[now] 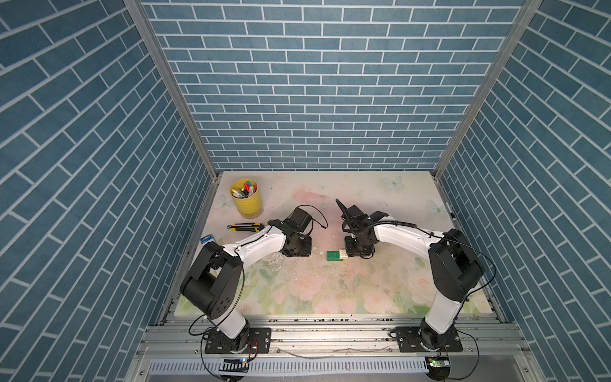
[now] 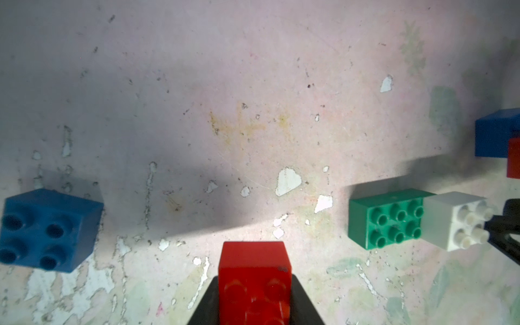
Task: Assemble the letter y with lego
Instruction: Pick up the lego brick from the center of the board, then assemble the lego brick with the lego brick.
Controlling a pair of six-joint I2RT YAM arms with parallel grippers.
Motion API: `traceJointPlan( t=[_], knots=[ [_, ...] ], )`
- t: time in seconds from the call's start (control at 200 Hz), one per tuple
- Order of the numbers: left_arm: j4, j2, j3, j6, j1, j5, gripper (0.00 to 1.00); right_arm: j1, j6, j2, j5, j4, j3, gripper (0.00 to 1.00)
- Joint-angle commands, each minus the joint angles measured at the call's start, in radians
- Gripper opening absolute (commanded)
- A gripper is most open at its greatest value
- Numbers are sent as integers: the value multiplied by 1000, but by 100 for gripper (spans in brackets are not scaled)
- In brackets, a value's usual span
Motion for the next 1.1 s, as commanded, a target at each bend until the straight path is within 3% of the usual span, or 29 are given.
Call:
traceJointPlan(
  t=[0.0, 0.46, 1.09],
  knots=[
    [12, 4, 7, -21, -21, 14, 16, 8, -7, 13, -21, 7, 25, 37],
    [23, 110, 104, -103, -106, 20, 15, -5, 13, -76, 32, 0, -55, 38],
    [25, 195, 166, -127, -150, 16, 15, -11, 22, -93, 27, 25, -94, 38]
  ],
)
